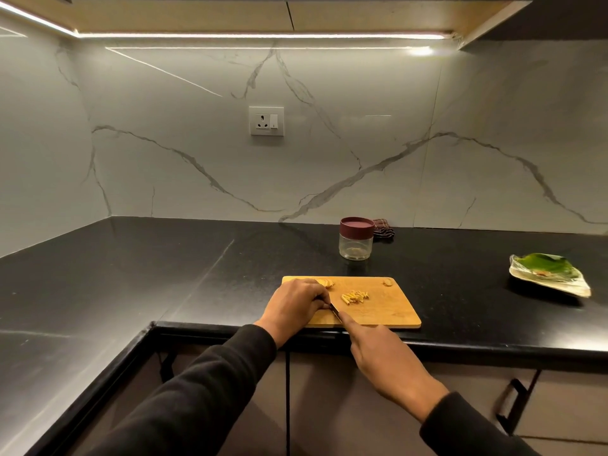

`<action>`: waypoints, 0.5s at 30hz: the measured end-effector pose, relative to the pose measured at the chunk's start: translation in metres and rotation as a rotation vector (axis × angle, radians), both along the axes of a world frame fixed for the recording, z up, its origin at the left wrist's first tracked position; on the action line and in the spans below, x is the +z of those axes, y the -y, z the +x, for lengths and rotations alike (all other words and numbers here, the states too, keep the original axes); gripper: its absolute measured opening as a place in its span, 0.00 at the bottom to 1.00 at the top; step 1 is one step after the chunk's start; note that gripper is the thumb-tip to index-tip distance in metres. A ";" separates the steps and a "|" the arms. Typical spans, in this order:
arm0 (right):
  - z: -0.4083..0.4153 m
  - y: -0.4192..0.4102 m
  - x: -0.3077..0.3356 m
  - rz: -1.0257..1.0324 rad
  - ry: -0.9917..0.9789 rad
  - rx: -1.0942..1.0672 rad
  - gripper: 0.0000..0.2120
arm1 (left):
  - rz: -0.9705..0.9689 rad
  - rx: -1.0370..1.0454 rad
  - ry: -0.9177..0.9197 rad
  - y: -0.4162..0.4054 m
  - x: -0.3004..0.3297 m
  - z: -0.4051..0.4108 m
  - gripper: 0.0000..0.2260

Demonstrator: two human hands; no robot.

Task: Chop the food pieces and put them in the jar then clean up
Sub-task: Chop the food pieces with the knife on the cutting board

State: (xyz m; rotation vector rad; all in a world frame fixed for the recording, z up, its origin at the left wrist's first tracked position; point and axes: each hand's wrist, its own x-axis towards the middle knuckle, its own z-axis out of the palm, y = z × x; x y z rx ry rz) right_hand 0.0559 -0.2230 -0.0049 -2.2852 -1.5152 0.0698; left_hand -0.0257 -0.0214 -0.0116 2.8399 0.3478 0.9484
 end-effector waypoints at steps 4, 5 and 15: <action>-0.001 0.016 -0.001 0.012 0.066 -0.014 0.27 | -0.006 0.006 0.009 0.000 0.000 0.000 0.04; -0.002 0.019 -0.001 0.003 0.091 -0.027 0.27 | -0.011 0.008 0.011 0.000 -0.001 0.000 0.04; 0.001 0.029 0.000 -0.074 0.305 -0.100 0.32 | 0.024 -0.005 -0.020 0.000 0.000 -0.002 0.04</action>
